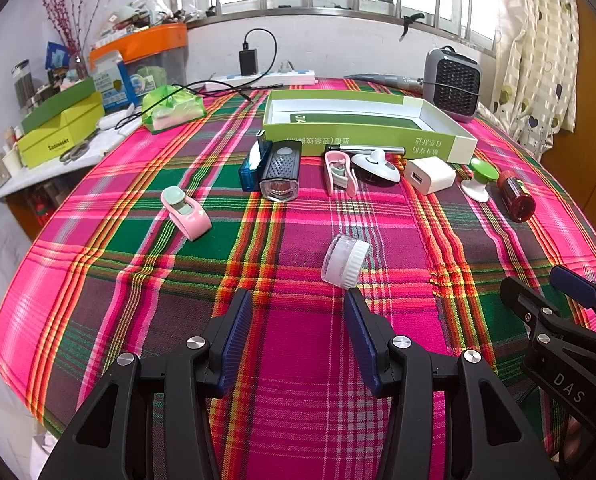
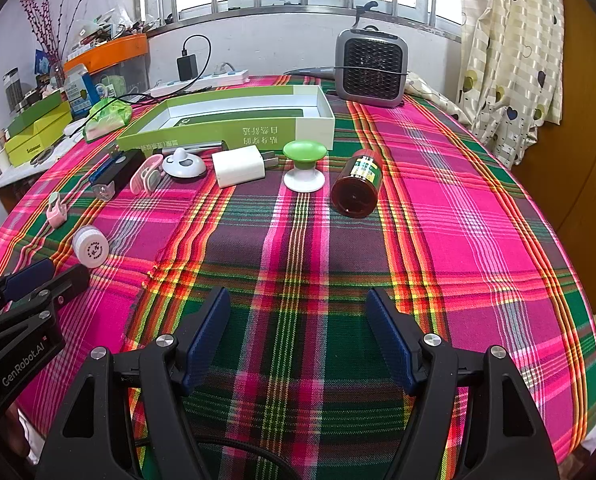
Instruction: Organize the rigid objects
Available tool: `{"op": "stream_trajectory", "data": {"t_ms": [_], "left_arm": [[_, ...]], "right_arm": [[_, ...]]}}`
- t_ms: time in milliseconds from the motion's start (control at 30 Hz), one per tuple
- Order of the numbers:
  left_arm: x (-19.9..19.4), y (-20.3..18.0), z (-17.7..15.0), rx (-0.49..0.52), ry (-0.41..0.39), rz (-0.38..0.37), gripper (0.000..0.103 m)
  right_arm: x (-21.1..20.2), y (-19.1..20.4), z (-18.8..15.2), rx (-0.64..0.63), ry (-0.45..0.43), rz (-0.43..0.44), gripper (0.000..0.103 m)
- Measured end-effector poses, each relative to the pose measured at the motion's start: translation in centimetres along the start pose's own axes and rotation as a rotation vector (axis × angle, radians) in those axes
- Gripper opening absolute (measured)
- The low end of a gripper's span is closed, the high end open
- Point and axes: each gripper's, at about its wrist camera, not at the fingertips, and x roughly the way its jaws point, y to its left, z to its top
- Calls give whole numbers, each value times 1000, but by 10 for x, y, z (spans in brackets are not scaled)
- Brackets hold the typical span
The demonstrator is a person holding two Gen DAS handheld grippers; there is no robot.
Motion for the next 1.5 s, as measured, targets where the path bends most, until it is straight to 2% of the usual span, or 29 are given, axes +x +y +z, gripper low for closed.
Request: {"op": "stream_trajectory", "data": {"t_ms": [800,1133,1233,1500], "left_arm": [[0,1,0,2,1,-5,46],[-3,12,1,42,20,-105,46],[-5,15,4,37,19,-158,46],[-4,6,14,76,15,-207,46]], "right_arm": [[0,0,0,-1,0,4,71],[1,-8,3,-22,14,53,71],[0,-16,4,6,16,57,71],[0,-35,19,61,-11,77,71]]}}
